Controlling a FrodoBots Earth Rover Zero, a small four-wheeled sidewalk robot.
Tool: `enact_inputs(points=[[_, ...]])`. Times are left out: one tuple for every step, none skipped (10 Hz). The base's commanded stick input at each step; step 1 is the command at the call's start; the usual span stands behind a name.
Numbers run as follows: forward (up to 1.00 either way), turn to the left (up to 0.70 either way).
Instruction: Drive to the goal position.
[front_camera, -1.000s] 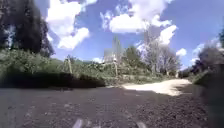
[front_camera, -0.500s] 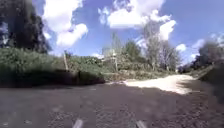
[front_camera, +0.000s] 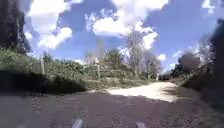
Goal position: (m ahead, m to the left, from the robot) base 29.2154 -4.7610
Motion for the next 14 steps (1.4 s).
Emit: enact_inputs(points=[[0.61,0.00],[0.61,-0.07],[0.61,-0.19],[0.61,-0.28],[0.65,-0.25],[0.67,-0.04],[0.68,0.00],[0.70,0.00],[0.70,0.00],[0.70,0.00],[0.70,0.00],[0.70,0.00],[0.69,0.00],[0.64,0.00]])
